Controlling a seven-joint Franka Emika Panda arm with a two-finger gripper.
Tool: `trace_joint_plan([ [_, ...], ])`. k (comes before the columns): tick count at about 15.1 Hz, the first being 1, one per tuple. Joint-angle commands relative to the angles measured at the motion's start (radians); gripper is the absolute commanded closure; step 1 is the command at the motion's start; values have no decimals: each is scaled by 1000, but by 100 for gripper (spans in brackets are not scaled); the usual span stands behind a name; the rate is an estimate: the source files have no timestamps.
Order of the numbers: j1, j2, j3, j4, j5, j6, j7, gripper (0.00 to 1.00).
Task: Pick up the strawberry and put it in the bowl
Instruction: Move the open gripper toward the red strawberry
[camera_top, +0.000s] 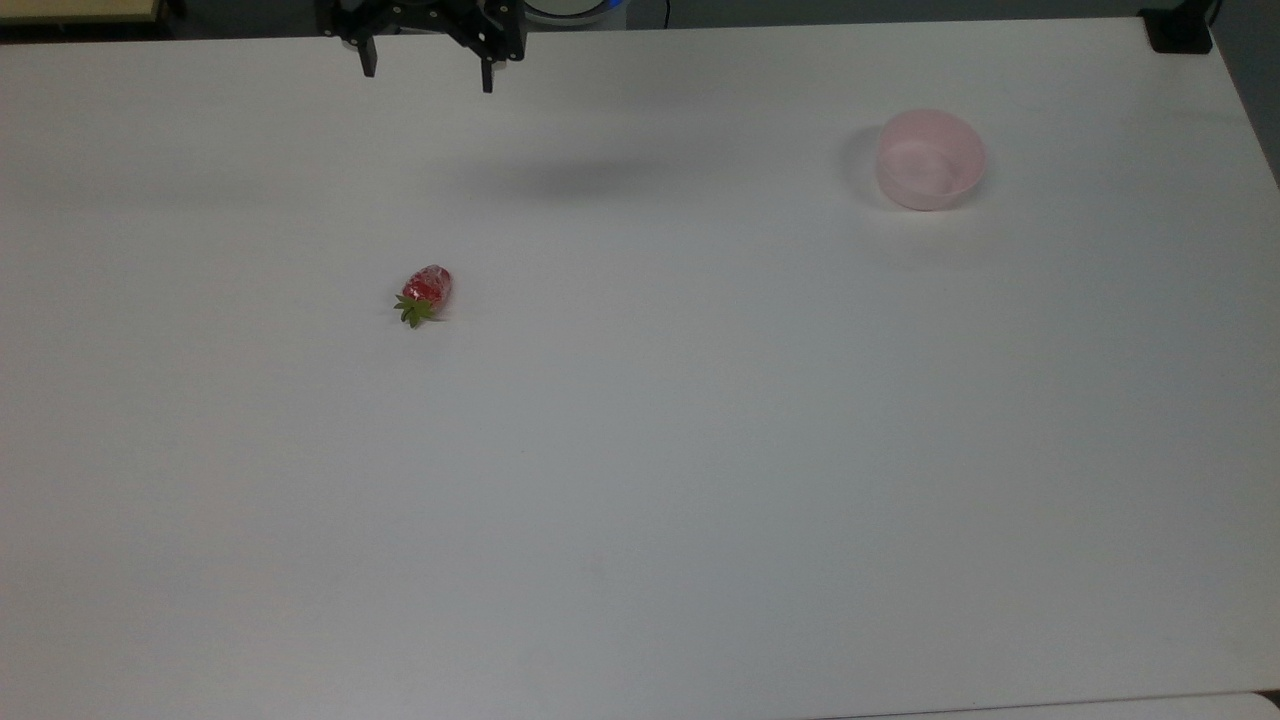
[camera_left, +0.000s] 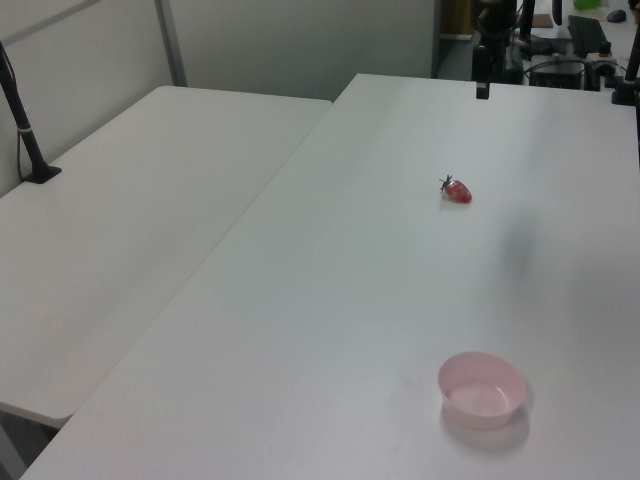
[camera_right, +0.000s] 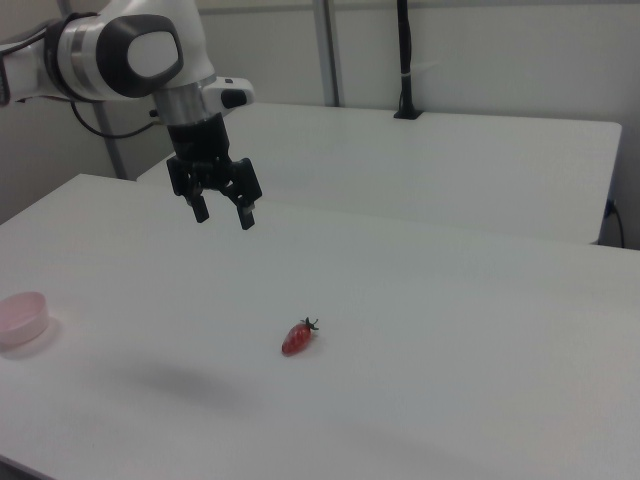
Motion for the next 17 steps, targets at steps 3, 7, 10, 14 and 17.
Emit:
trace_joint_plan([
  [3, 2, 80, 5, 24, 40, 2, -40, 0],
  [7, 2, 85, 5, 39, 40, 2, -32, 0],
  [10, 2, 90, 5, 50, 44, 2, -37, 0],
  [14, -10, 146, -6, 113, 36, 28, -87, 0],
  [17, -58, 207, -7, 114, 40, 81, -120, 0],
])
